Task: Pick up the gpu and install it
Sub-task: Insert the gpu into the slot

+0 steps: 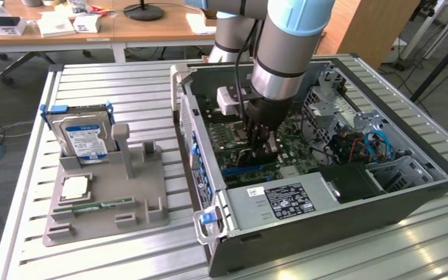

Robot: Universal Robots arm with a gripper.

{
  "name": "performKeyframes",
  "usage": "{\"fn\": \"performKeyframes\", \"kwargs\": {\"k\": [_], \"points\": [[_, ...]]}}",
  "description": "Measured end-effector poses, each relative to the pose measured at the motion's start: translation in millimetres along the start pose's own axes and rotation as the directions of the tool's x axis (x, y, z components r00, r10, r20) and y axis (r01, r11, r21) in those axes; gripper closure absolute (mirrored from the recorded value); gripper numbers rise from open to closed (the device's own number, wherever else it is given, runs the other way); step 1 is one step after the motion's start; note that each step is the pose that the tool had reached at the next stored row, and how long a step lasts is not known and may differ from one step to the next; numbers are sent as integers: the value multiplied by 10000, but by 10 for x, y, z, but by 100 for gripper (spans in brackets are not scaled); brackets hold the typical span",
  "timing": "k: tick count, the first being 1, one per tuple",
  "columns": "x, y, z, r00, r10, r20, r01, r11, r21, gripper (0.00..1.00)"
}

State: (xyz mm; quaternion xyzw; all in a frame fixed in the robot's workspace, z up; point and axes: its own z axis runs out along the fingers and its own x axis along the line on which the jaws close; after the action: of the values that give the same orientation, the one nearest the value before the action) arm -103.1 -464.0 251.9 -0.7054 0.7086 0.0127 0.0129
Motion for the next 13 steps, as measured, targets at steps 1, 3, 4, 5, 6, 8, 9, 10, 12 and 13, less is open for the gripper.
{"fn": "performKeyframes", "kwargs": {"k": [1, 3, 4, 5, 6, 8, 9, 10, 12, 13], "points": [[0, 0, 2, 10000, 1, -2, -1, 10000, -1, 74], [0, 0, 2, 10000, 0, -3, 0, 10000, -2, 74], [0, 0, 3, 10000, 0, -3, 0, 10000, -1, 74], [0, 0, 5, 10000, 0, -1, 0, 10000, 0, 74], [0, 0, 11, 10000, 0, 3, 0, 10000, 3, 74], [0, 0, 12, 10000, 1, 0, -1, 10000, 0, 74], [0, 0, 12, 10000, 0, 0, 0, 10000, 0, 74], [0, 0, 12, 10000, 1, 0, -1, 10000, 0, 74], [1, 0, 21, 10000, 0, 1, 0, 10000, 1, 74], [1, 0, 22, 10000, 0, -1, 0, 10000, 0, 74]]}}
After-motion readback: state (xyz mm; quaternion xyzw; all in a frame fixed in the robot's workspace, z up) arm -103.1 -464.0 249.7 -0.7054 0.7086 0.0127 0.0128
